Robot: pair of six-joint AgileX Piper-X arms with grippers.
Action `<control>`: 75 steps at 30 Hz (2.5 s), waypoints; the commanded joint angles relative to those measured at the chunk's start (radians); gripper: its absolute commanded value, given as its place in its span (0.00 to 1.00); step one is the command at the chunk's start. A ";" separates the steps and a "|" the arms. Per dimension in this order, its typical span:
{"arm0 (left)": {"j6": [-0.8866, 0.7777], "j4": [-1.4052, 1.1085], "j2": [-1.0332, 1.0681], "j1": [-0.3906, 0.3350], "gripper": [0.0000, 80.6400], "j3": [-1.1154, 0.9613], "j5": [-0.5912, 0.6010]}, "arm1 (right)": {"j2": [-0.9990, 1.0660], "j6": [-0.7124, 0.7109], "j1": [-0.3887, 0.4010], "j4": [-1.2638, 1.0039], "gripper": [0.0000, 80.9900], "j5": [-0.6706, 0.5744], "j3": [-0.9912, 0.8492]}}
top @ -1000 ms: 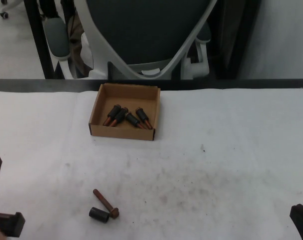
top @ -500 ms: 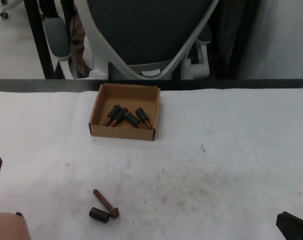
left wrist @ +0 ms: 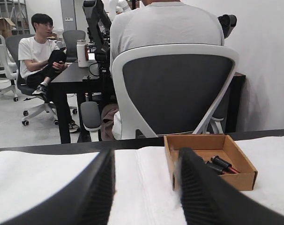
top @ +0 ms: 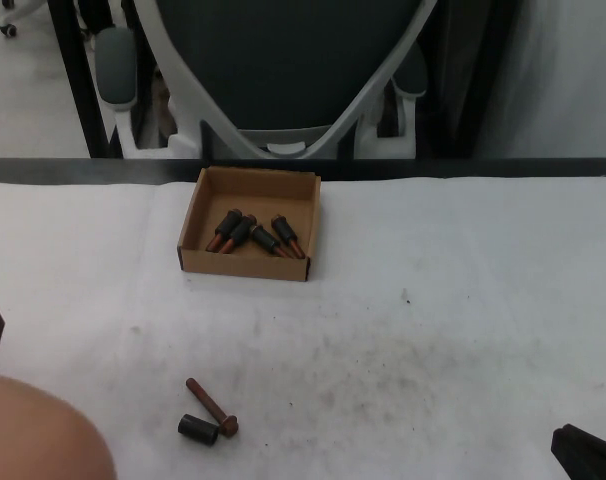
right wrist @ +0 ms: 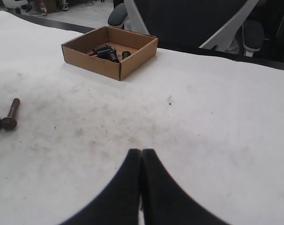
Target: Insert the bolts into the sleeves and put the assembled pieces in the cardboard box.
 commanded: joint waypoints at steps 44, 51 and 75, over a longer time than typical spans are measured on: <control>-0.020 -0.044 -0.015 0.000 0.01 -0.020 0.027 | -0.007 0.007 0.001 0.046 0.00 0.000 -0.010; -0.027 -0.044 -0.015 0.000 0.01 -0.020 0.049 | -0.007 0.007 0.001 0.045 0.00 0.004 -0.010; -0.027 -0.044 -0.015 0.000 0.01 -0.020 0.049 | -0.007 0.007 0.001 0.047 0.00 0.003 -0.010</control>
